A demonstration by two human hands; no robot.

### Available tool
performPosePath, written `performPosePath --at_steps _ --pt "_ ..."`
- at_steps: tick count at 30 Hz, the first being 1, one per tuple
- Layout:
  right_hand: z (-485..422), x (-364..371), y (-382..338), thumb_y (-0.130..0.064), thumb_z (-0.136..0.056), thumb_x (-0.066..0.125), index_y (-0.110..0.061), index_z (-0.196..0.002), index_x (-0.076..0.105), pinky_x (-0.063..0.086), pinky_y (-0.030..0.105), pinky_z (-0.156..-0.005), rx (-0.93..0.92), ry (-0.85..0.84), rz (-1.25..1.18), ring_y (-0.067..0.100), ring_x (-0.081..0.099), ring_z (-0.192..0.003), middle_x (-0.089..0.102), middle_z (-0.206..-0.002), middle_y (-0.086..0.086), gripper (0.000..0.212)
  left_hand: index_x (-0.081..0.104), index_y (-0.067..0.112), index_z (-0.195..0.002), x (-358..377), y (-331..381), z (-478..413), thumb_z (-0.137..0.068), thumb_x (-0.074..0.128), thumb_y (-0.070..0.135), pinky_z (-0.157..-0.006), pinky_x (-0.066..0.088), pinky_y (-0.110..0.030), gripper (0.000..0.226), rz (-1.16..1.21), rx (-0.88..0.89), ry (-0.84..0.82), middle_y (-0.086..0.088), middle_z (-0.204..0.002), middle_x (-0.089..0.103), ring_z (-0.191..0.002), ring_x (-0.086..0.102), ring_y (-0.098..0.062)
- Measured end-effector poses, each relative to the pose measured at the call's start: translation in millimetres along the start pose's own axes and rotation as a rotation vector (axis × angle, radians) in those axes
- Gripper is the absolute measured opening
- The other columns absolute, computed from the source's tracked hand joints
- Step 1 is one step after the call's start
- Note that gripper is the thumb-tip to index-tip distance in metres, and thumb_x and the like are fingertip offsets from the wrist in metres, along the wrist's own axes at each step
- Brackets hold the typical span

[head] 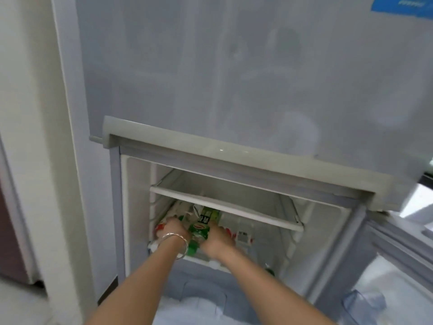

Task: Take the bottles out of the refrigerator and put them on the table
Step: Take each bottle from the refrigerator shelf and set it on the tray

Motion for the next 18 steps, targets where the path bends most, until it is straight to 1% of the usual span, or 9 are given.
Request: performPosePath --at_steps 1,3,4,6,8,11,14,16,18 --pt "2.9 -0.7 1.2 -0.026 -0.086 0.061 -0.018 -0.138 0.043 0.051 0.037 -0.096 -0.003 0.0 -0.003 0.028 0.06 -0.116 0.061 -0.131 0.009 0.055 0.048 0.0 -0.131 1.1 0.3 1.5 -0.091 0.061 0.019 -0.081 0.051 -0.03 0.047 0.011 0.005 -0.014 -0.008 -0.105 0.064 -0.096 0.061 -0.024" --pt "13.3 -5.3 5.1 -0.026 -0.085 0.061 -0.017 -0.141 0.041 0.05 0.038 -0.099 0.005 -0.001 -0.011 0.03 0.059 -0.118 0.059 -0.133 0.01 0.06 0.04 -0.001 -0.136 -2.5 7.2 11.7 -0.091 0.058 0.026 -0.09 0.051 -0.036 0.055 -0.018 0.038 0.01 -0.013 -0.117 0.065 -0.109 0.061 -0.03" --pt "18.3 -7.9 6.8 -0.024 -0.084 0.062 -0.017 -0.14 0.04 0.051 0.038 -0.097 0.018 -0.008 -0.021 0.03 0.059 -0.117 0.059 -0.132 0.011 0.061 0.034 0.0 -0.137 -8.3 13.5 18.6 -0.093 0.053 0.029 -0.089 0.05 -0.036 0.056 -0.044 0.072 0.051 -0.014 -0.12 0.064 -0.112 0.061 -0.031" --pt "29.0 -15.9 5.5 -0.021 -0.082 0.064 -0.017 -0.138 0.042 0.053 0.037 -0.091 0.022 -0.013 -0.034 0.03 0.061 -0.112 0.059 -0.127 0.011 0.06 0.031 0.001 -0.135 -23.4 29.8 34.2 -0.097 0.043 0.031 -0.079 0.048 -0.035 0.05 -0.085 0.183 0.149 -0.013 -0.114 0.067 -0.105 0.065 -0.03" --pt "38.7 -21.3 -0.8 -0.022 -0.082 0.064 -0.016 -0.132 0.047 0.054 0.035 -0.09 0.007 -0.009 -0.044 0.029 0.062 -0.109 0.062 -0.123 0.01 0.053 0.032 0.003 -0.13 -44.4 39.9 50.2 -0.096 0.043 0.034 -0.071 0.047 -0.035 0.047 -0.117 0.271 0.234 -0.013 -0.109 0.068 -0.1 0.066 -0.032" --pt "61.6 -24.1 -12.7 -0.021 -0.082 0.065 -0.016 -0.13 0.049 0.052 0.035 -0.095 -0.008 -0.028 -0.054 0.028 0.06 -0.11 0.062 -0.124 0.01 0.05 0.03 0.0 -0.133 -78.2 41.4 76.0 -0.092 0.049 0.027 -0.078 0.052 -0.038 0.052 -0.174 0.329 0.291 -0.016 -0.111 0.066 -0.104 0.065 -0.035" --pt "87.6 -26.4 -23.2 -0.016 -0.079 0.071 -0.014 -0.142 0.036 0.048 0.037 -0.102 -0.011 -0.087 -0.018 0.03 0.055 -0.12 0.055 -0.135 0.013 0.072 0.029 -0.004 -0.133 -109.4 43.9 104.5 -0.097 0.043 0.03 -0.072 0.053 -0.035 0.051 -0.254 0.431 0.338 -0.013 -0.101 0.068 -0.088 0.067 -0.029" --pt "107.7 -32.0 -34.4 -0.017 -0.079 0.076 -0.01 -0.146 0.032 0.045 0.032 -0.102 -0.045 -0.132 0.029 0.032 0.052 -0.125 0.051 -0.141 0.015 0.08 0.04 0.003 -0.119 -123.9 48.8 123.8 -0.097 0.044 0.033 -0.067 0.053 -0.034 0.037 -0.258 0.502 0.31 -0.01 -0.094 0.067 -0.075 0.062 -0.025" --pt "128.9 -39.7 -41.5 -0.018 -0.079 0.078 -0.011 -0.145 0.036 0.043 0.032 -0.101 -0.074 -0.175 0.05 0.031 0.051 -0.126 0.05 -0.142 0.013 0.078 0.048 0.009 -0.105 -133.5 60.7 148.5 -0.093 0.048 0.035 -0.065 0.053 -0.033 0.029 -0.306 0.588 0.282 -0.008 -0.095 0.067 -0.073 0.061 -0.024"
Point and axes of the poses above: each hand's wrist, its own z-axis away from the middle knuckle, its own x-axis out of the palm, y = z × x, the point moved 10 cm from there along -z, towards the middle knuckle
